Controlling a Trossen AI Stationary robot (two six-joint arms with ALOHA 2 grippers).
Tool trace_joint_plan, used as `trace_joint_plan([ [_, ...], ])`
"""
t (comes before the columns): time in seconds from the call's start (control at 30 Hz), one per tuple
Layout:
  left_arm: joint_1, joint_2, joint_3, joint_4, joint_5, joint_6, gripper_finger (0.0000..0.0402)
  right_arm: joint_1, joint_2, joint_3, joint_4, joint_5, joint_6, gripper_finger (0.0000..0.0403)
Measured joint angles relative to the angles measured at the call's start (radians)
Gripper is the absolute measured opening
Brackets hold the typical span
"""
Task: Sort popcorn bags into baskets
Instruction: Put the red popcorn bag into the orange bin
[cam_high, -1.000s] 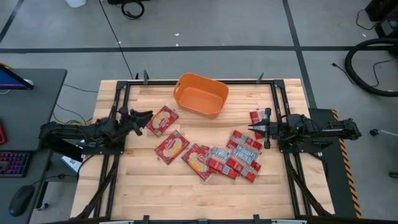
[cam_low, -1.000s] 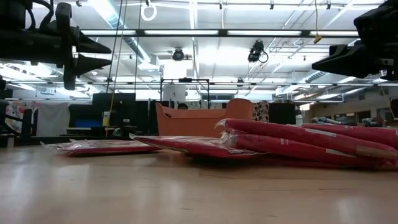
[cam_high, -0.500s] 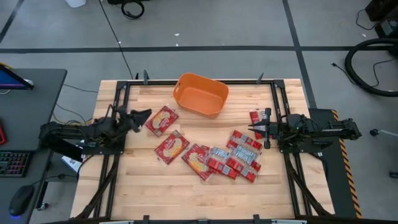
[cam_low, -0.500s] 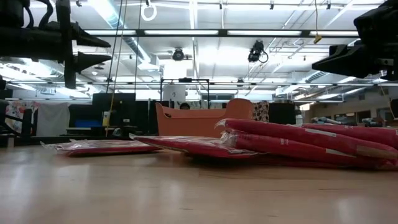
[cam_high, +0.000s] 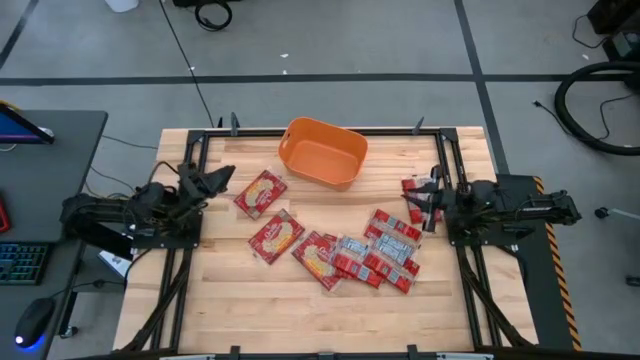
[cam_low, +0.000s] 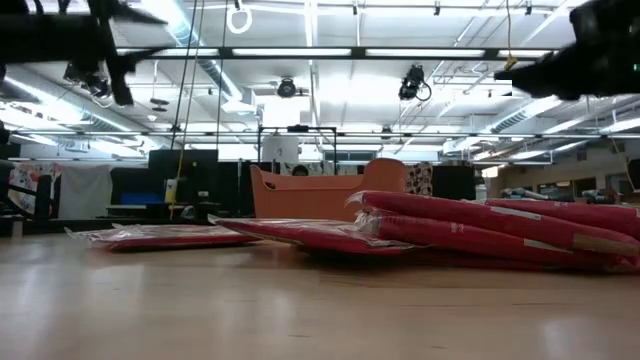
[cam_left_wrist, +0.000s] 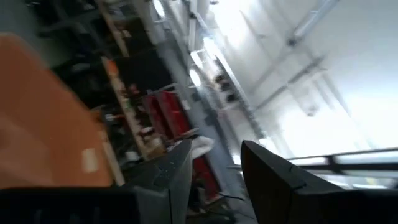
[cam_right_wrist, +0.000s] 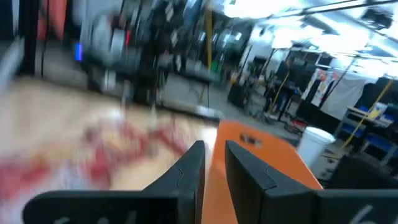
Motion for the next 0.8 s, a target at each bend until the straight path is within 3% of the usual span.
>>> trace_joint_plan([
  [0.1, -0.019, 0.106, 0.08, -0.009, 0.021, 0.03, 0.0142, 0.0, 0.0, 0.0, 0.148, 0.071, 0.252, 0.0068],
  [0.27, -0.055, 0.341, 0.222, -0.015, 0.068, 0.119, 0.0142, 0.0, 0.001, 0.0, 0.256, 0.3, 0.815, 0.0068],
  [0.5, -0.098, 0.651, 0.363, -0.026, 0.166, 0.121, 0.0142, 0.0, 0.034, 0.0, 0.253, 0.339, 1.307, 0.0068],
  [0.8, -0.167, 0.954, 0.512, -0.038, 0.324, 0.083, 0.0142, 0.0, 0.034, 0.0, 0.26, 0.295, 1.329, 0.0068],
])
